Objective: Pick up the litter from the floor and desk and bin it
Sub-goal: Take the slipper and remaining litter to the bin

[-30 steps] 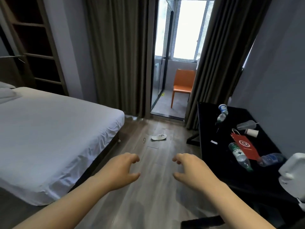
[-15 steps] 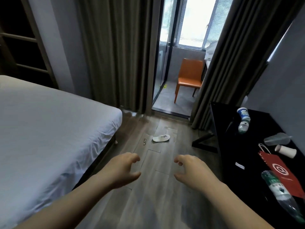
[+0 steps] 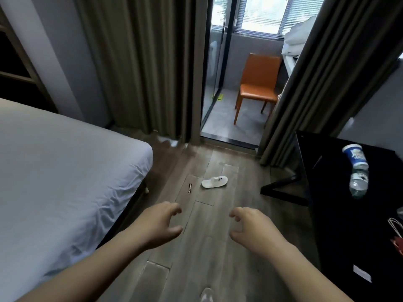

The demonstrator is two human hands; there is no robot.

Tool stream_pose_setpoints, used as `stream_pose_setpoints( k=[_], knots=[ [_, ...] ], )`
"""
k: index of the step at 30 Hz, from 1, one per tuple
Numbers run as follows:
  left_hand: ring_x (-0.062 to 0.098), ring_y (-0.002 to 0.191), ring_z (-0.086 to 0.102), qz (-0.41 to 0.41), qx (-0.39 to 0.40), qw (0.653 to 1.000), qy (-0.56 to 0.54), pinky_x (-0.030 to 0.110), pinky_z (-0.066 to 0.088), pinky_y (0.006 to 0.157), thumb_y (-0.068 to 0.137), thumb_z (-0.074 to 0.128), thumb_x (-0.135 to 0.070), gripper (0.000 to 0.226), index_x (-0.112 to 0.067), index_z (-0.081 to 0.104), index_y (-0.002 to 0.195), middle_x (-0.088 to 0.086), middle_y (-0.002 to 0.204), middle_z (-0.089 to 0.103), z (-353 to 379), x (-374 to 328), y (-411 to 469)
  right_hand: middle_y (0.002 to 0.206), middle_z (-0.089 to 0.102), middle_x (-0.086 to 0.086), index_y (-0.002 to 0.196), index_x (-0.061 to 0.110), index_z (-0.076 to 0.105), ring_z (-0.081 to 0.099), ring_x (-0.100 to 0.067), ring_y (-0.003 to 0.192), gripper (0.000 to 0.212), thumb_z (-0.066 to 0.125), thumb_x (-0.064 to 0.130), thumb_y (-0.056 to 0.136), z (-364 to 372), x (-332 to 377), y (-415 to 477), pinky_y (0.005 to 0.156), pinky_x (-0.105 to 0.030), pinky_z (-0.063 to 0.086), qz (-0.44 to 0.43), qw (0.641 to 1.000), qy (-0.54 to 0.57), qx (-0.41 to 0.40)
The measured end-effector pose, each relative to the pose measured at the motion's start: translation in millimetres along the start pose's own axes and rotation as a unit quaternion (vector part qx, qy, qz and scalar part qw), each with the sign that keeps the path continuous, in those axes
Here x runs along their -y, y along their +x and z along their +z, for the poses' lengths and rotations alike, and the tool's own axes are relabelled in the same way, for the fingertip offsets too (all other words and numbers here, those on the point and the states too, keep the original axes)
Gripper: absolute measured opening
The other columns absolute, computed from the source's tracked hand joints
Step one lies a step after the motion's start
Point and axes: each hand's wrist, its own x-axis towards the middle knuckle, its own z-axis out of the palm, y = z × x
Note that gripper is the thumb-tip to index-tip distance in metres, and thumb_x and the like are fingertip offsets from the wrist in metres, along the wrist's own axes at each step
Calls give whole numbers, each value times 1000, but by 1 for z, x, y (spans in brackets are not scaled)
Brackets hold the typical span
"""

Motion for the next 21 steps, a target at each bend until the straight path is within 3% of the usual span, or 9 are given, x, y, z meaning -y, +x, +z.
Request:
stream_pose_setpoints(
  k=[12,21],
  knots=[
    [8,110,55,-78,35,995,-43,23,45,91,85,59,-46,48,-26,52,128,-8,126,56,-12,14,209,127,55,6,132,26,50,52,-14,118,46,57,35,87,-55,-80,214,91,-26,42,-11,998,-10,56],
    [13,114,54,-92,91,991,-44,28,44,94,85,57,-44,45,-23,53,125,-4,124,57,-9,71,344,125,57,4,130,24,51,51,-16,118,45,57,33,86,-53,-98,359,90,-27,42,-2,995,-15,100]
  ],
)
